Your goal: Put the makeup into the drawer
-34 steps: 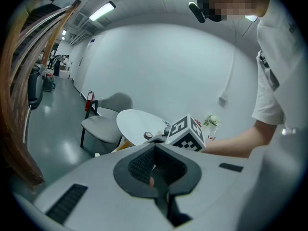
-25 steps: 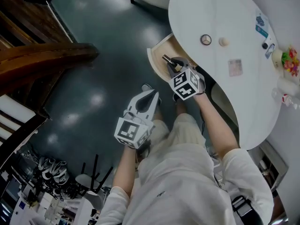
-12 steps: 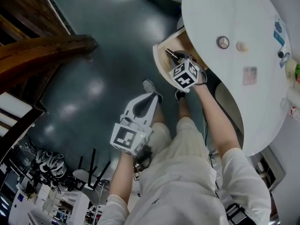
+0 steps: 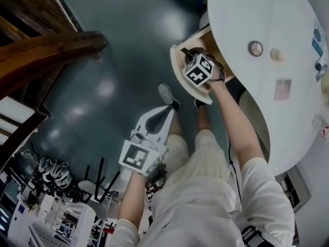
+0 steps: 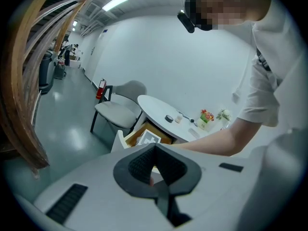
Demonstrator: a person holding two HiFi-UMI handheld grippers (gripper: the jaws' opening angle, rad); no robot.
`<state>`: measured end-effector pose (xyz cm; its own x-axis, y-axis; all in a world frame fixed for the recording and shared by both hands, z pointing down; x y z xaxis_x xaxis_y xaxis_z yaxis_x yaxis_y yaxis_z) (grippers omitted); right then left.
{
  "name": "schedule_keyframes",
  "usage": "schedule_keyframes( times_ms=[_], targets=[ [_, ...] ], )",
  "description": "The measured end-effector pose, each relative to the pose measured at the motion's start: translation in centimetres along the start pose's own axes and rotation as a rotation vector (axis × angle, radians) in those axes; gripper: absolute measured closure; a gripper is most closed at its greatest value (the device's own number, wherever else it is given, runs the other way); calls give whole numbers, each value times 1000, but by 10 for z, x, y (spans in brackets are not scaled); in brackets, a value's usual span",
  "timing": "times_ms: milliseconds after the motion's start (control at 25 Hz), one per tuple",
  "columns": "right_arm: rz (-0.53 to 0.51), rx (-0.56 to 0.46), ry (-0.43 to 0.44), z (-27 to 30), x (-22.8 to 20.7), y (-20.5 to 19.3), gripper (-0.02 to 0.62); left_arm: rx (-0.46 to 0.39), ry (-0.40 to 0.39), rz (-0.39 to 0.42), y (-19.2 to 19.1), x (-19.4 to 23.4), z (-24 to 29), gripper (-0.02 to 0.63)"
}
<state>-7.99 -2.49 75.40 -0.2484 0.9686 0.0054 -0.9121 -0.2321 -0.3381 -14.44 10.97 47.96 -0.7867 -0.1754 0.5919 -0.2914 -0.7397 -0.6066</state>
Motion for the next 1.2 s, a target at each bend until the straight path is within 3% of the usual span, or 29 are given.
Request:
schedule_keyframes(
  times_ms=[600, 1200],
  targets=[
    [48, -19, 8, 4, 11, 4, 460, 1, -3, -1, -5, -4, -7, 598],
    [31, -103, -31, -68, 23, 19, 465, -36, -6, 43, 10, -37, -25, 598]
  ],
)
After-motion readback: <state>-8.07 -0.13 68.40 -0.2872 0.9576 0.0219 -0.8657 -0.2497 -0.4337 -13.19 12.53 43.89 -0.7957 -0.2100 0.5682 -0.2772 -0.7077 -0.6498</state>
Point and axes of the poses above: the fingertips, and each gripper's own axes: z forward along the fingers, x to its left, y out of its top, the point moved 3 cm from there along -z, backward along the fingers, and after that the axes turned 9 degrees about -z, right-handed, at the moved point
